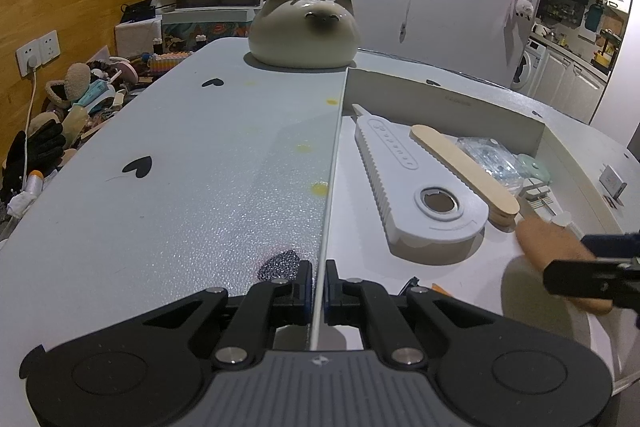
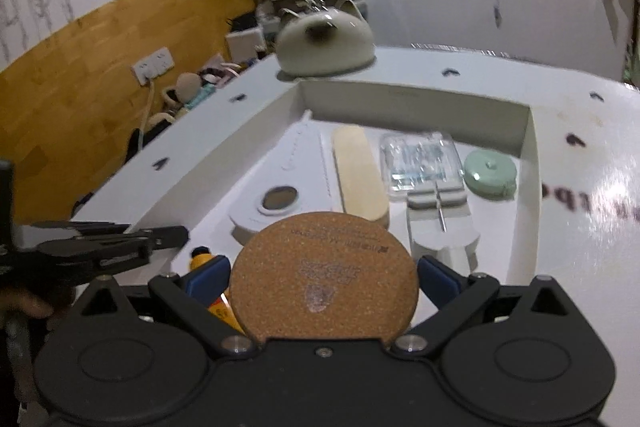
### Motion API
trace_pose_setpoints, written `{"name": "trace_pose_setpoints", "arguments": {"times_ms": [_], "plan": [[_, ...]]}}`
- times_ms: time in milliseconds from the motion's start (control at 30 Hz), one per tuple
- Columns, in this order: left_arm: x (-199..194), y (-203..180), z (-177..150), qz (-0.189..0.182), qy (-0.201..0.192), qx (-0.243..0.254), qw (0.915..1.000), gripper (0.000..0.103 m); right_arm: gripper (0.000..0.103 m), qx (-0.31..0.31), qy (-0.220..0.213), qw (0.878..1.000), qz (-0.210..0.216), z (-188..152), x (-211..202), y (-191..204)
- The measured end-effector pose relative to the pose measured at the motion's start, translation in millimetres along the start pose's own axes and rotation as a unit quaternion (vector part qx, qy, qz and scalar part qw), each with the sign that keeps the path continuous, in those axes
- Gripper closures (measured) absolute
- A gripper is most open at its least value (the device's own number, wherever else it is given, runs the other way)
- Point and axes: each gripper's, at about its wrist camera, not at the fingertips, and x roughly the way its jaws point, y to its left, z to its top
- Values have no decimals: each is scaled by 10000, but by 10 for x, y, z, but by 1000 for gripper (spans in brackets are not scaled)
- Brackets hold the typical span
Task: Organize rigid objects
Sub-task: 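Carry the cork coaster into the tray beside the orange tube, release, then move the right gripper to the white USB charger and grasp it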
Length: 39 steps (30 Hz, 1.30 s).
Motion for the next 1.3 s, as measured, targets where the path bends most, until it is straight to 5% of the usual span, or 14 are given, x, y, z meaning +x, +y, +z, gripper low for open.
{"name": "trace_pose_setpoints", "arguments": {"times_ms": [667,1300], "plan": [[-2,7,-4,-5,-3,-2,10000,99,0,200,34,9998,-42,-100,-129,-77],[-6,12,-8,-6,-6,-5,10000,99,0,385,-465,9975,-358,-210,-662,-375]]}}
